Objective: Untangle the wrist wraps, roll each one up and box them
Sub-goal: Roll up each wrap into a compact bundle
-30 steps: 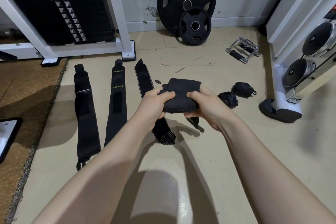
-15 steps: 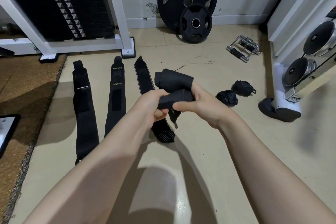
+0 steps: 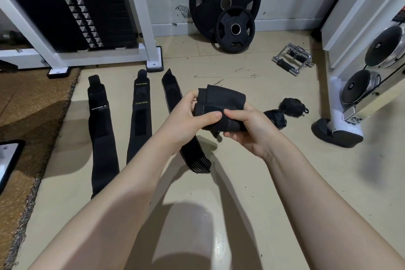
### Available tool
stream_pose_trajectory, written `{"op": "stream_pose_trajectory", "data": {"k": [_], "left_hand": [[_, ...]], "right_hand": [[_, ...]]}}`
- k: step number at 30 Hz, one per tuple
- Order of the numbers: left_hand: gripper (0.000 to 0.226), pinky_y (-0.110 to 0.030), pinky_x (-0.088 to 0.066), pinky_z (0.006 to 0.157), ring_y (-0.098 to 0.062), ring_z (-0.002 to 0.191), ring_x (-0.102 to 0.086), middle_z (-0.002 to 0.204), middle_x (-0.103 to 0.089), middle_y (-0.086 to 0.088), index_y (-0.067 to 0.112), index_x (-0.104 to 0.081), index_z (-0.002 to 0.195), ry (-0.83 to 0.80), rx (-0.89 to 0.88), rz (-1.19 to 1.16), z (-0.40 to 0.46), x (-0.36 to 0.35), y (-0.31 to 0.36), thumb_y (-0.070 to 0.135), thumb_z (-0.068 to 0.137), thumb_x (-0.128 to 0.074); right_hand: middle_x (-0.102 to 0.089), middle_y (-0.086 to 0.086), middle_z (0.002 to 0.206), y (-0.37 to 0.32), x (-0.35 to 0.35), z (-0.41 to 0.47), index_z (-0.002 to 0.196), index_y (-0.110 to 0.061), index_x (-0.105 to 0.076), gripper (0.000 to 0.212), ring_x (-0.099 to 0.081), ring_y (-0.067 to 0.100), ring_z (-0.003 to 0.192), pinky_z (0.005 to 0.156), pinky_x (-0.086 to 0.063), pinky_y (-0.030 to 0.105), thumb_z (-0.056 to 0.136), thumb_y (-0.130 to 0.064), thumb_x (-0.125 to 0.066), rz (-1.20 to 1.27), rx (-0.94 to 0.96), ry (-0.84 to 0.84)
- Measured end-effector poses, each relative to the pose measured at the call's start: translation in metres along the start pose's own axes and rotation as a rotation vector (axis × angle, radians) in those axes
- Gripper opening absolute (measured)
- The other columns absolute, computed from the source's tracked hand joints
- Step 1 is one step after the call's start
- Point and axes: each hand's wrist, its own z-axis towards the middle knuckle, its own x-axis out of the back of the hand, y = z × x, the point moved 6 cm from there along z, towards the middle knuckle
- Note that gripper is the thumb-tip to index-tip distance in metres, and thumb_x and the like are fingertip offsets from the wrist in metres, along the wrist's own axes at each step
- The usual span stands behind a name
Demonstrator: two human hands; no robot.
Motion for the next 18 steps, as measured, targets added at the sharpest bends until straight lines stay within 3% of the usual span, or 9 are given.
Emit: {"op": "stream_pose_trajectory", "data": {"k": [3,6,9,11,18], "left_hand": [[0.034,-0.018,-0.054,0.063,-0.002,0.074,-0.067,0.082,-0.069,0.011,0.018,-0.052,0.112,0.009,0.001,-0.046,-0.002,-0.003,-0.002,-0.001,0.086,-0.064],[0.026,-0.023,-0.049,0.050,-0.012,0.069,-0.064,0.087,-0.066,0.003,0.025,-0.058,0.106,0.000,0.083,-0.047,-0.004,-0.009,-0.009,0.004,0.090,-0.059],[0.024,-0.023,-0.048,0.048,-0.015,0.073,-0.062,0.090,-0.064,0.001,0.031,-0.063,0.098,0.010,0.156,-0.041,-0.003,-0.012,-0.017,0.008,0.091,-0.058],[0.025,-0.023,-0.049,0.047,-0.014,0.071,-0.064,0.089,-0.064,0.001,0.030,-0.064,0.098,0.013,0.198,-0.058,-0.002,-0.011,-0.021,0.006,0.091,-0.059],[0.019,-0.019,-0.037,0.036,-0.018,0.045,-0.056,0.072,-0.061,-0.006,0.014,-0.061,0.103,0.036,0.391,-0.123,-0.006,-0.014,-0.034,0.003,0.088,-0.057]], "right_hand": [[-0.069,0.011,0.109,0.000,0.003,-0.001,0.113,-0.018,-0.062,0.031,-0.062,0.028,0.096,0.091,-0.047,0.046,0.087,-0.005,-0.054,-0.049,-0.012,-0.023],[-0.063,0.025,0.112,-0.001,0.001,-0.004,0.115,-0.006,-0.063,0.034,-0.058,0.035,0.096,0.086,-0.045,0.047,0.082,-0.005,-0.057,-0.096,0.030,-0.100],[-0.068,0.013,0.102,-0.002,0.002,-0.004,0.111,-0.006,-0.062,0.030,-0.064,0.026,0.093,0.080,-0.052,0.036,0.086,0.007,-0.049,-0.015,0.095,-0.095],[-0.069,0.008,0.099,-0.001,0.001,-0.003,0.108,-0.009,-0.062,0.034,-0.066,0.022,0.092,0.078,-0.053,0.032,0.085,0.012,-0.048,-0.089,0.140,-0.083],[-0.069,-0.002,0.073,-0.005,0.002,-0.003,0.088,-0.009,-0.066,0.029,-0.065,0.011,0.069,0.062,-0.050,0.024,0.085,0.013,-0.048,-0.373,0.140,-0.058]]}}
